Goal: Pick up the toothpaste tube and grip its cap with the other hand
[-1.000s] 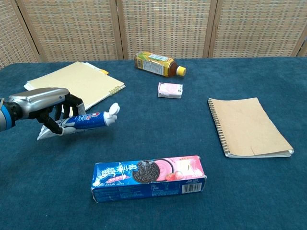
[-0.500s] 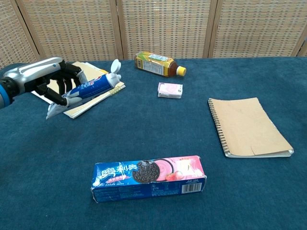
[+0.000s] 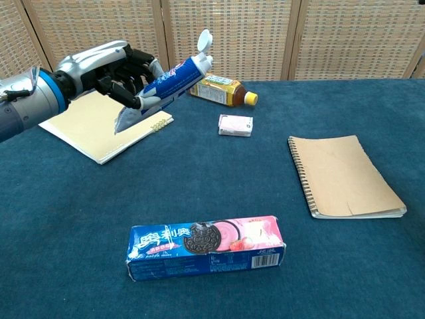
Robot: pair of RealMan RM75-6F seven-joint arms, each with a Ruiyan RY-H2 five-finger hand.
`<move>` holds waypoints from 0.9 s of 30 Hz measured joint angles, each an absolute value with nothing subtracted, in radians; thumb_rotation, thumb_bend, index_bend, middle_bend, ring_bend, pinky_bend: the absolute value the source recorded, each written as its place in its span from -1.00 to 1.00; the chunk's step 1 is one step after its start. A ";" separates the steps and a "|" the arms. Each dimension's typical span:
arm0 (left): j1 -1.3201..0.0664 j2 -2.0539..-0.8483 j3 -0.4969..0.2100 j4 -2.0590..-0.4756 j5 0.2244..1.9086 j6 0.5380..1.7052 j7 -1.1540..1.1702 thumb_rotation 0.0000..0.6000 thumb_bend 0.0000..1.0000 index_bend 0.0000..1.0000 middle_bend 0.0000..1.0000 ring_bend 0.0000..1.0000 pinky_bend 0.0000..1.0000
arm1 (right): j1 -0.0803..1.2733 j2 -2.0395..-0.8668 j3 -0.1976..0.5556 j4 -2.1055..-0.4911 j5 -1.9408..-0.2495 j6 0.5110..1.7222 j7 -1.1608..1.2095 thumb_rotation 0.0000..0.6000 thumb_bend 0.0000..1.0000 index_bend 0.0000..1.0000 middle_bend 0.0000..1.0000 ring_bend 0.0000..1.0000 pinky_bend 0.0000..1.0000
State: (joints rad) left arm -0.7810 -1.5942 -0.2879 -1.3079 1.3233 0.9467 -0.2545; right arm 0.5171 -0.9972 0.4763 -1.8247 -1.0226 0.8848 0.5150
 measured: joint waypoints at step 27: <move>-0.981 -1.770 -0.348 -1.193 1.229 0.830 -0.175 1.00 0.18 0.39 0.21 0.14 0.06 | 0.895 -1.262 0.559 -1.717 -0.723 0.769 0.448 -0.52 -1.00 -1.00 -1.00 -1.00 -1.00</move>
